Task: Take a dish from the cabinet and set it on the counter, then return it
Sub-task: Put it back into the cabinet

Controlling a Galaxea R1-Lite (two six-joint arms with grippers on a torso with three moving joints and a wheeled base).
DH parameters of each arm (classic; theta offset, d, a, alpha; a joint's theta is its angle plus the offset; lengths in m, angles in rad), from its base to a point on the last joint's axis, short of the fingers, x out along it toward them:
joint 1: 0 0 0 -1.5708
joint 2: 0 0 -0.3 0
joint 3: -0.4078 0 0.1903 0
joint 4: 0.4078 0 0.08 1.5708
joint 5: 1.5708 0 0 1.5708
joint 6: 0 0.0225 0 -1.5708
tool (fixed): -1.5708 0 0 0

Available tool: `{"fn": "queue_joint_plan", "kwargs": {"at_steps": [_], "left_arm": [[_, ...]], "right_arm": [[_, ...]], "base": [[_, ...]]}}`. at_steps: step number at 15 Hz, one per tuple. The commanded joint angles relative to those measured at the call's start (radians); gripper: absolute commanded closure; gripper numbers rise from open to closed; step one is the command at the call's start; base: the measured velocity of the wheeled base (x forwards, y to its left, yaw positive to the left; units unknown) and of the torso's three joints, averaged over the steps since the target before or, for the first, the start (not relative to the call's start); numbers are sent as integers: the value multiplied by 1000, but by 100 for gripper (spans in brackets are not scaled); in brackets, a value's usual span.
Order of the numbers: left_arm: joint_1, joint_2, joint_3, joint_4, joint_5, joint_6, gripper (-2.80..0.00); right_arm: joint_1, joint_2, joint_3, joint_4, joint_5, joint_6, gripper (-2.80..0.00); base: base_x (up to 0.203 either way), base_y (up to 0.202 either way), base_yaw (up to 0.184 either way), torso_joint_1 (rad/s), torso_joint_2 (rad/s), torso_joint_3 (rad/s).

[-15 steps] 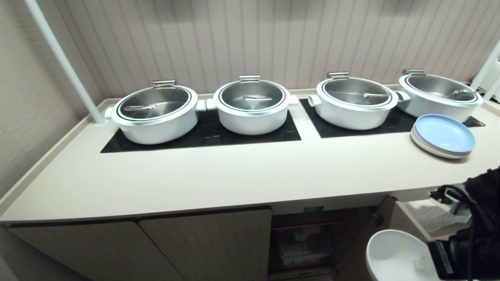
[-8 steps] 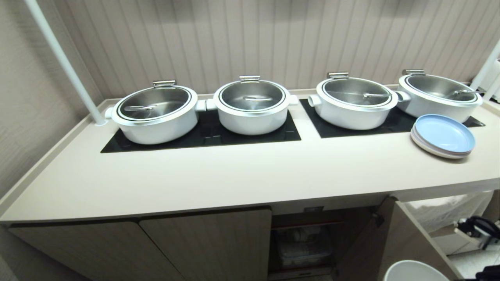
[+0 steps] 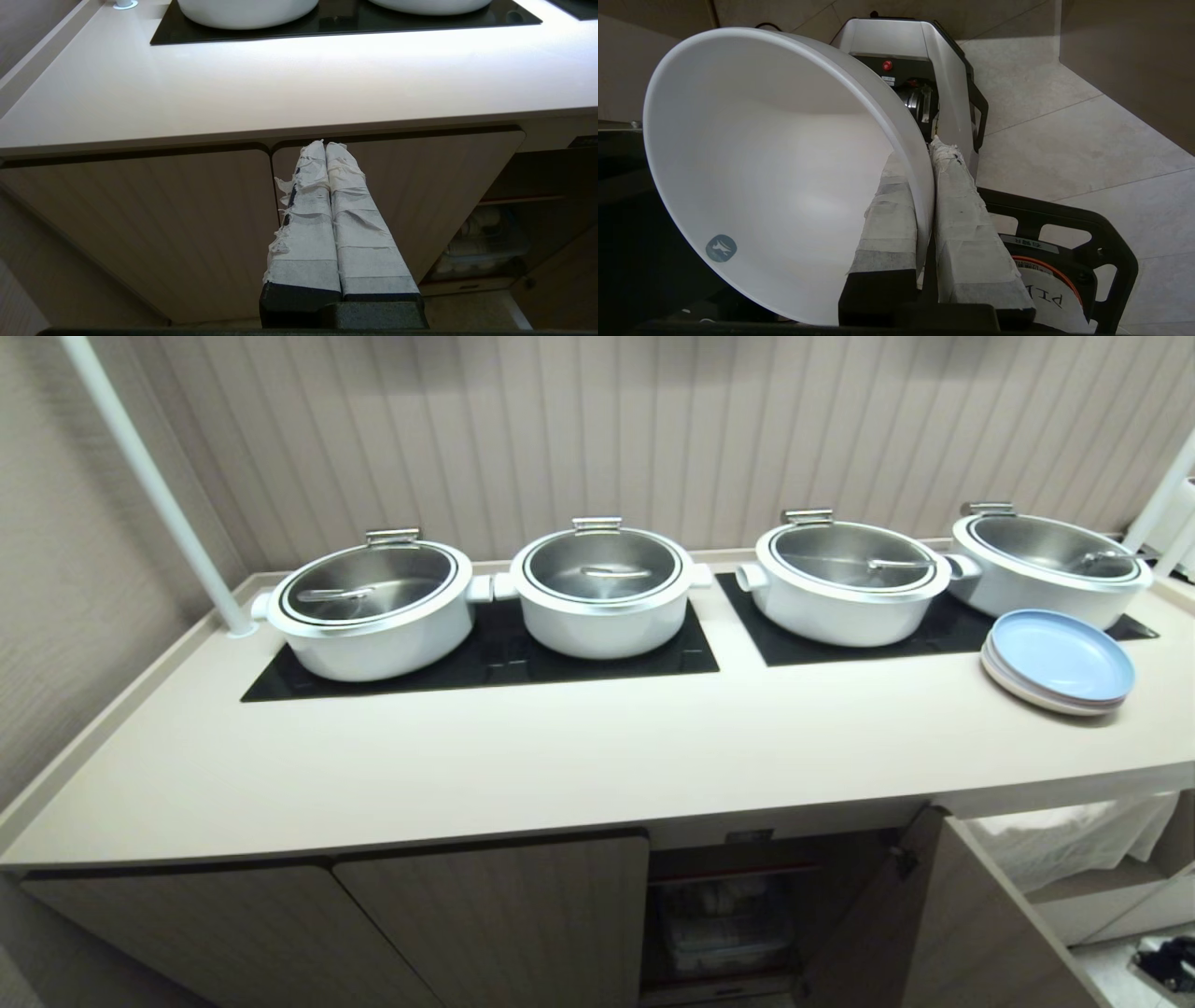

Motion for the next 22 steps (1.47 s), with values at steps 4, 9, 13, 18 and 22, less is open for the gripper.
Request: {"fn": "queue_joint_plan", "kwargs": {"at_steps": [4,9,13,18,22], "left_arm": [[0,0,0,0,0,0,0],[0,0,-1,0,0,0,0],[0,0,-1,0,0,0,0],[0,0,0,0,0,0,0],[0,0,0,0,0,0,0]], "right_arm": [[1,-45,38,1,26,0,0],[1,-51,45,1,28,-9,0],[1,-51,44,0,29,-11,0],[4,-51,39,0,31,-14,0],[4,-50,39,-2,39,-12,0]], "base": [[0,0,0,0,0,0],[0,0,0,0,0,0],[0,0,0,0,0,0],[0,0,0,0,0,0],[0,0,0,0,0,0]]}}
